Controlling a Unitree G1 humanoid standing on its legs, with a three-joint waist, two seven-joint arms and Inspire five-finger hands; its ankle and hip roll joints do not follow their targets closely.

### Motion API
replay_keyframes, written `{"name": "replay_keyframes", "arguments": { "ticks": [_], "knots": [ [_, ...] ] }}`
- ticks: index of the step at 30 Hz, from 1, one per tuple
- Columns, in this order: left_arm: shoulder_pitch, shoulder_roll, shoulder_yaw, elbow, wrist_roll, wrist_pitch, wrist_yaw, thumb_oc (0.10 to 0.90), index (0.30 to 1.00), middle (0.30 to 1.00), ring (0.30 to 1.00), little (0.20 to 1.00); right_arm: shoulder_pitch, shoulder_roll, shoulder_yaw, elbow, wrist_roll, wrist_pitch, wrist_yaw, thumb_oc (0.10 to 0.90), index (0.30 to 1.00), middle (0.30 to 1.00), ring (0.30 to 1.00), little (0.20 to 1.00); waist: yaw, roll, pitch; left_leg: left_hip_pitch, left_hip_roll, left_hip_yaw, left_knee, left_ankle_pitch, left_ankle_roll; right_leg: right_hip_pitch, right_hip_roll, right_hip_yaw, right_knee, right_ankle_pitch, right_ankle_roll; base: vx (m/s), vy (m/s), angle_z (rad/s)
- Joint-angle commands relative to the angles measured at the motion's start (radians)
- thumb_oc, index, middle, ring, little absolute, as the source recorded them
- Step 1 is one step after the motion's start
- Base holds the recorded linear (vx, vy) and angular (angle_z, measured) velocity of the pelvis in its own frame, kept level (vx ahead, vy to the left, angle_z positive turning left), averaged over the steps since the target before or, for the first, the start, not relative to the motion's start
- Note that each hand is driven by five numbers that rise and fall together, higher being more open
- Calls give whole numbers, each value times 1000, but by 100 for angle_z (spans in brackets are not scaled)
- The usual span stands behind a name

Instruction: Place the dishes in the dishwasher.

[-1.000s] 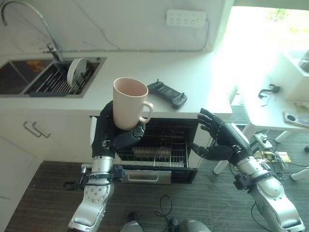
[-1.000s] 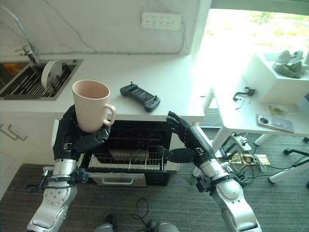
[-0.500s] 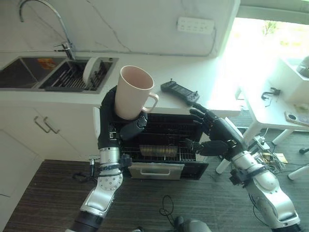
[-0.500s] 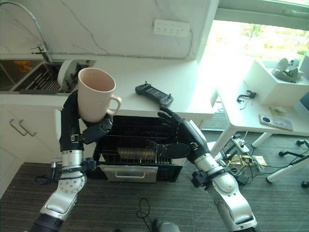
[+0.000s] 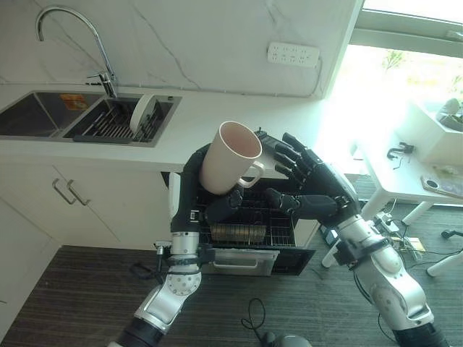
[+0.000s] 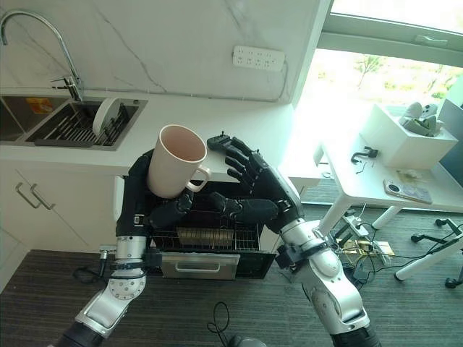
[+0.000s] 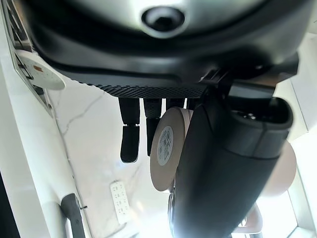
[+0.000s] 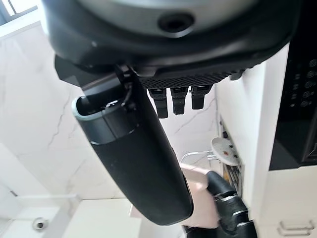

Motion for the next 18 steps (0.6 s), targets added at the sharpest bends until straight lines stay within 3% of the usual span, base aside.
{"name": "replay_keyframes", "arguments": {
  "ticks": [1,10,18],
  "knots": [
    [-122,-12,-20,-52,31,-129,-17,400,300,300,300,300,-102,40,-35,-50,80,-100,-5,800,900,900,900,900,19,-4,-64,24,69,-40,-11,-52,-40,103,-84,37,-48,-26,82,0,0,0],
    [-154,-31,-92,-50,9,-141,-58,400,300,300,300,300,-180,98,17,-8,196,-74,-27,800,900,900,900,900,31,0,-72,28,67,-52,-11,-54,-41,107,-85,23,-48,-28,76,0,-1,1],
    [-163,-38,-135,-52,11,-139,-71,400,300,300,300,300,-191,132,52,-5,207,-79,-44,800,900,900,900,900,31,3,-75,27,64,-55,-11,-56,-40,103,-88,19,-48,-26,78,-8,1,0]
  ]
}}
